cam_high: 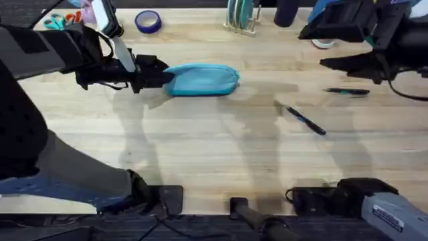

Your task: Unzip the bag, pick up the pens from the table one at a time and place them inside, then zip the bag closed.

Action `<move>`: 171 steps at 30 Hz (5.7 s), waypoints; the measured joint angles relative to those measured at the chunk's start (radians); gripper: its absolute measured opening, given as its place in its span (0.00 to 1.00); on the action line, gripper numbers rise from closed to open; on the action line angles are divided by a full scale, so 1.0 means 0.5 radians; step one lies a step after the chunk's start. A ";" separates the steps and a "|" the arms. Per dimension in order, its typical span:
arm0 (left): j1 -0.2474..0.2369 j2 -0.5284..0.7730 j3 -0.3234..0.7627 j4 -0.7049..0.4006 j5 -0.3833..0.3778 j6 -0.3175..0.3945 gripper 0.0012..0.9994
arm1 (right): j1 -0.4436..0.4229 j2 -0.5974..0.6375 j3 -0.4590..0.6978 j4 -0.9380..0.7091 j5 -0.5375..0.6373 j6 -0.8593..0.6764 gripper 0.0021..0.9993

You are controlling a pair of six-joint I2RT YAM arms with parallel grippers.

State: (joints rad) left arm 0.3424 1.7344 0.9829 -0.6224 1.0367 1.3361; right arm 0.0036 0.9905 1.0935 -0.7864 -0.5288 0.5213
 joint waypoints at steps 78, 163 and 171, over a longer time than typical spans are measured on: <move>0.001 0.000 0.000 0.004 0.005 0.000 0.04 | 0.574 1.010 0.000 0.330 0.139 -3.455 1.00; 0.001 0.000 0.000 -0.002 0.005 0.001 0.04 | 0.523 1.352 0.030 0.966 -0.244 -3.159 0.03; 0.001 0.000 0.000 -0.002 0.005 0.001 0.04 | 0.519 1.329 0.033 0.959 -0.244 -3.159 0.03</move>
State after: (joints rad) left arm 0.3428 1.7344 0.9829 -0.6235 1.0389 1.3365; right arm 0.2630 1.6550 1.1099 -0.3069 -0.6510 -1.0580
